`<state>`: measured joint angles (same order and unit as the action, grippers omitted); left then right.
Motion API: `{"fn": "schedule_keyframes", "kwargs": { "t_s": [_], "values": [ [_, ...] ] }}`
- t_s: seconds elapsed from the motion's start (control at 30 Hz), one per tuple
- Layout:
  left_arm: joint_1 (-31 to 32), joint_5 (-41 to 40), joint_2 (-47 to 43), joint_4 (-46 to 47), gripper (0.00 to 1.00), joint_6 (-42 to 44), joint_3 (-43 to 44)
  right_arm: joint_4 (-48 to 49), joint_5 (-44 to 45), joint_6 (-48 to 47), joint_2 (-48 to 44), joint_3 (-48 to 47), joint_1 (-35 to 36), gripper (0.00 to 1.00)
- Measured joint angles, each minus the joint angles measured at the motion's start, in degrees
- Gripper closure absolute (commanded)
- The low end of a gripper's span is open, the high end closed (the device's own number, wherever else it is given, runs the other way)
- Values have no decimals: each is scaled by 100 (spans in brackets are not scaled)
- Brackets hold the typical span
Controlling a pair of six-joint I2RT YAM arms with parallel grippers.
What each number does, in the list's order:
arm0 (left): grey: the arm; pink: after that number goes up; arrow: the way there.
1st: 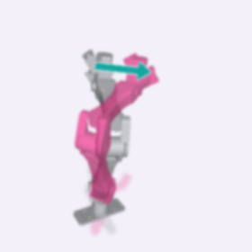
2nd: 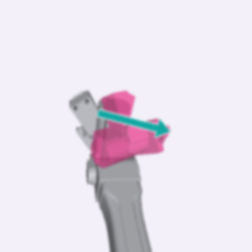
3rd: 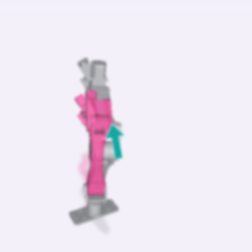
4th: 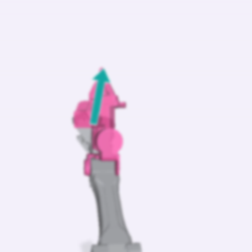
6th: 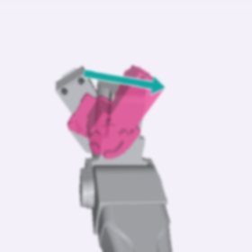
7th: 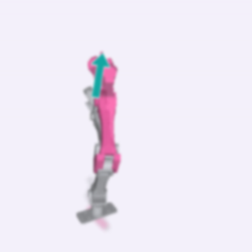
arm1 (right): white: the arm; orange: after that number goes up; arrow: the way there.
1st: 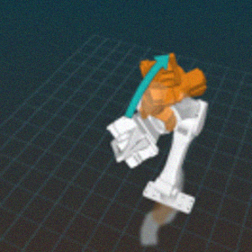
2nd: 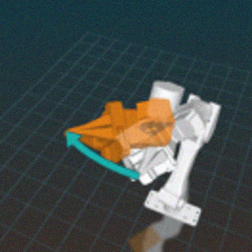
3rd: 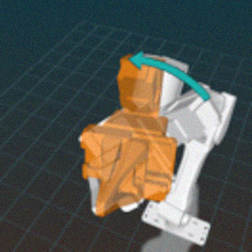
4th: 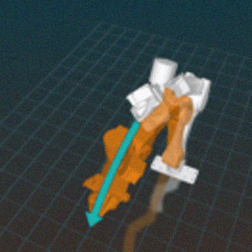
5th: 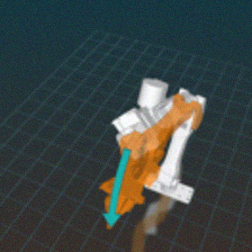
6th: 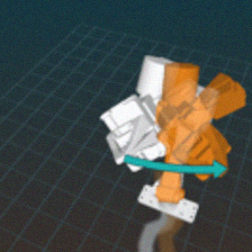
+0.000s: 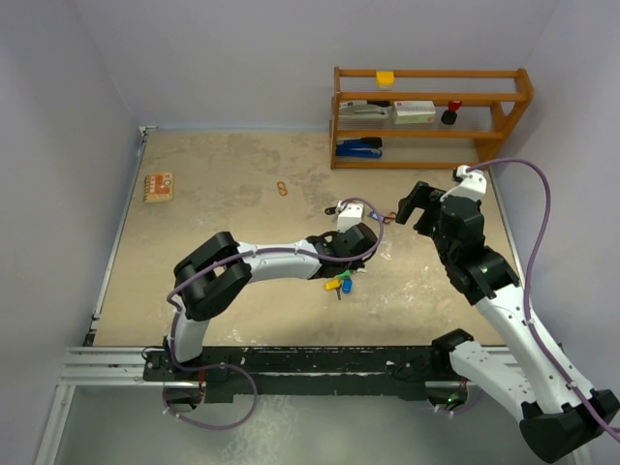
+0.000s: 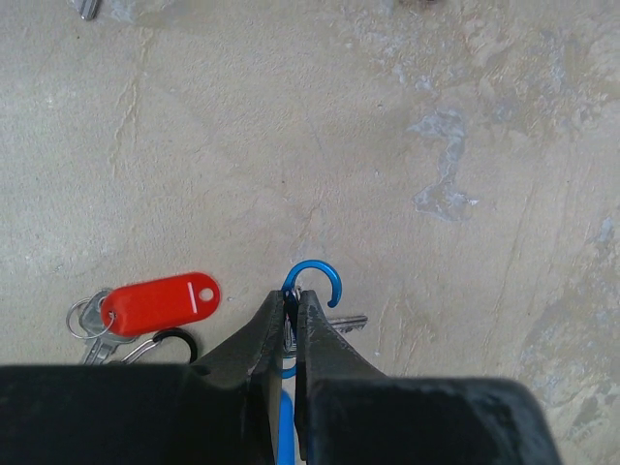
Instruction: Put the keys on the keyring
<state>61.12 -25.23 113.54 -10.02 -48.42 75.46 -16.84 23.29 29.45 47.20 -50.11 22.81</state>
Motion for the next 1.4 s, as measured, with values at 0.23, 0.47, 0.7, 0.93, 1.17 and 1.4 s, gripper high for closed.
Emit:
{"fn": "schedule_keyframes", "kwargs": {
  "t_s": [0.23, 0.47, 0.7, 0.93, 1.17, 1.4],
  "values": [
    [-37, 101, 2, -50, 100, 2, 79, 0, 0, 0, 0, 0, 0, 0],
    [-37, 160, 13, -83, 100, 2, 83, 0, 0, 0, 0, 0, 0, 0],
    [-39, 221, 70, -79, 100, 0, 83, 0, 2, 0, -2, 0, 0, 0],
    [-103, 286, 96, -22, 100, -2, 70, -2, 2, 0, -2, 0, 0, 0],
    [-188, 315, 52, 177, 100, -2, -170, -2, 11, 0, -2, 0, 0, 0],
    [-306, 463, -313, 492, 100, -4, -675, 0, 15, 0, -2, 0, 0, 0]
  ]
}}
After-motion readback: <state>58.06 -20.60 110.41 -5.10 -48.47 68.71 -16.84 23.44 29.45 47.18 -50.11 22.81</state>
